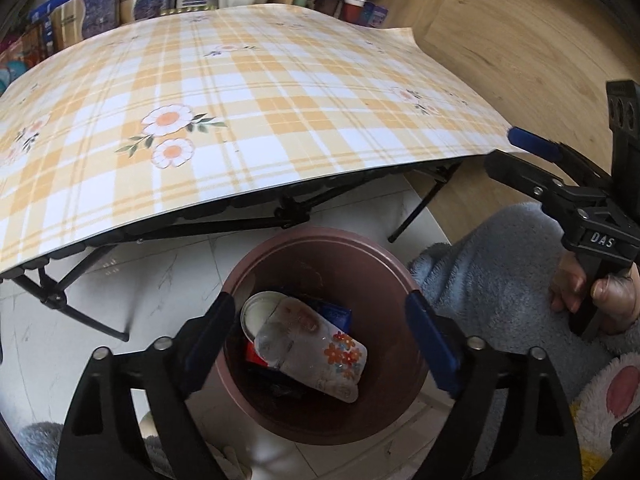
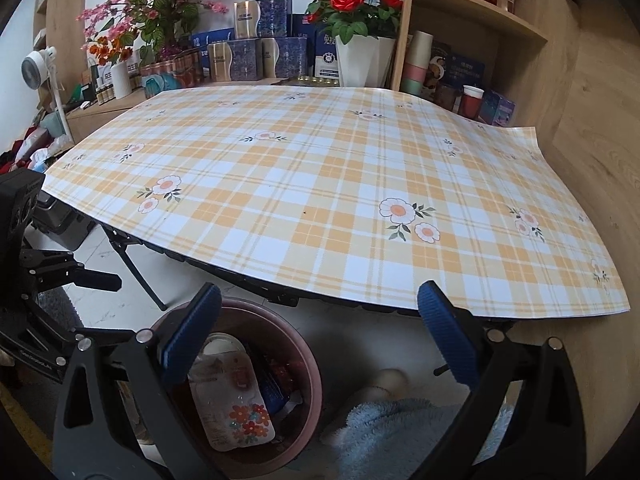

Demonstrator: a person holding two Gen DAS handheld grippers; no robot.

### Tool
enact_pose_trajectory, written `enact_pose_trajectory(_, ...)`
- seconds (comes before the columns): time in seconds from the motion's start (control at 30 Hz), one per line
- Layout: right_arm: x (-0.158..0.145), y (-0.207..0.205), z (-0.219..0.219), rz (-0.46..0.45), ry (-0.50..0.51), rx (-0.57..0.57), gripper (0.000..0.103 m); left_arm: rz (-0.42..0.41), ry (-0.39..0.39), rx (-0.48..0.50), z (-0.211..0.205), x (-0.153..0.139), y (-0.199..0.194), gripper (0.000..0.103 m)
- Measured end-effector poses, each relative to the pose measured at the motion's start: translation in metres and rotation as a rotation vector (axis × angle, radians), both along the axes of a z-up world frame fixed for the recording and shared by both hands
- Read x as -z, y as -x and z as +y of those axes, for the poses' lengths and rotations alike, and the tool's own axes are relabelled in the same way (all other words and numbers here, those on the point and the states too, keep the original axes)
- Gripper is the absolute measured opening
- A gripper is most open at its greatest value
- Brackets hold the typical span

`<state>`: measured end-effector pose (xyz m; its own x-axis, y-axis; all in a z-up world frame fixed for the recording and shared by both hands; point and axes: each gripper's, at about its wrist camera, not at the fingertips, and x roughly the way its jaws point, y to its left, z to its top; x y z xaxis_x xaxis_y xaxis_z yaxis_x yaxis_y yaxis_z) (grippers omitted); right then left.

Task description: Collect trash

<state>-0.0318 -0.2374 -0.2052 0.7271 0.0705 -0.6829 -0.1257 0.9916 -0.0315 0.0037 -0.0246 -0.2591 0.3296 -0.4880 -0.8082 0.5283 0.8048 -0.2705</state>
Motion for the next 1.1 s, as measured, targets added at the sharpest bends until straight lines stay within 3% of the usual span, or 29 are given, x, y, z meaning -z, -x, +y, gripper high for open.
enact_pose_trajectory(0.67, 0.002, -0.003, 0.0, 0.015, 0.001, -0.009, 0.097, -0.025, 0.005, -0.11, 0.014, -0.009, -0.008, 0.091)
enact_pose_trajectory(0.83, -0.019, -0.015, -0.007, 0.051, -0.03, -0.008, 0.097, -0.198, -0.005, -0.219, 0.031, -0.062, -0.008, 0.096)
enact_pose_trajectory(0.93, -0.051, -0.024, -0.01, 0.021, -0.037, -0.011, 0.097, -0.33, -0.022, -0.291, 0.041, -0.112, -0.012, 0.097)
enact_pose_trajectory(1.1, -0.122, -0.036, -0.02, -0.074, -0.082, 0.01, 0.097, -0.481, -0.007, -0.394, 0.056, -0.189, -0.019, 0.097)
